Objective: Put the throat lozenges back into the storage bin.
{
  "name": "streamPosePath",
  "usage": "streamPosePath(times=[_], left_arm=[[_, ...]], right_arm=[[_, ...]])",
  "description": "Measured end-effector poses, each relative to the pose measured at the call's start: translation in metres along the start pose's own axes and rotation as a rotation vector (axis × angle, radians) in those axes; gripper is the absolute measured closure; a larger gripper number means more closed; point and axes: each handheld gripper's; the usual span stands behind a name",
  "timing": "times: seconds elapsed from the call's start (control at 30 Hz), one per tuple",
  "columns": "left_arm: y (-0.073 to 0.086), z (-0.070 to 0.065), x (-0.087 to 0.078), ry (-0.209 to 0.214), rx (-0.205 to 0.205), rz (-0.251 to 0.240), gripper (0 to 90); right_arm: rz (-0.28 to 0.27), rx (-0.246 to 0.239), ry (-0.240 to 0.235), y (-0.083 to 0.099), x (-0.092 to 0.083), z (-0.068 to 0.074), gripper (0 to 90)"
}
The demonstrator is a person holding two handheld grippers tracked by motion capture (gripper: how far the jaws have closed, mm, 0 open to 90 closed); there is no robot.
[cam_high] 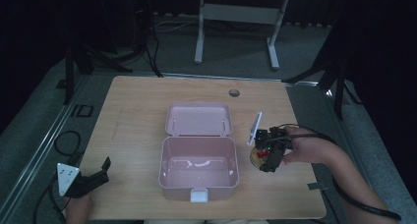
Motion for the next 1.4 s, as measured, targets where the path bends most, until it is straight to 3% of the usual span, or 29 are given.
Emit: streamPosePath(times=[0.33,0.93,1.07,1.4], left_arm=[[0.000,0.000,0.000,0.001,0.002,0.001,0.4],[0.000,-0.001,0.000,-0.005,0.004,0.003,0.3],[0.000,-0.001,0.000,-0.004,0.004,0.003,0.4],[0.000,-0.001,0.000,0.001,0.007,0.003,0.4]], right_arm=[[-0.058,-0.083,-0.005,-0.025,-0.028,0.012,19.9],[-0.054,-0.213,0.006,-0.089,-0.035,0.033,20.0],[-0.048,-0.225,-0.003,-0.100,-0.027,0.034,20.0],[0.005,-0.240,-0.034,-0.114,0.015,0.032,20.0]])
Point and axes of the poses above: each handheld gripper's, and its own axes: x roughly forward along the jaws, y roughly out of its underside, z roughly to its left, and after that the axes turned 9 degrees about z, right-handed
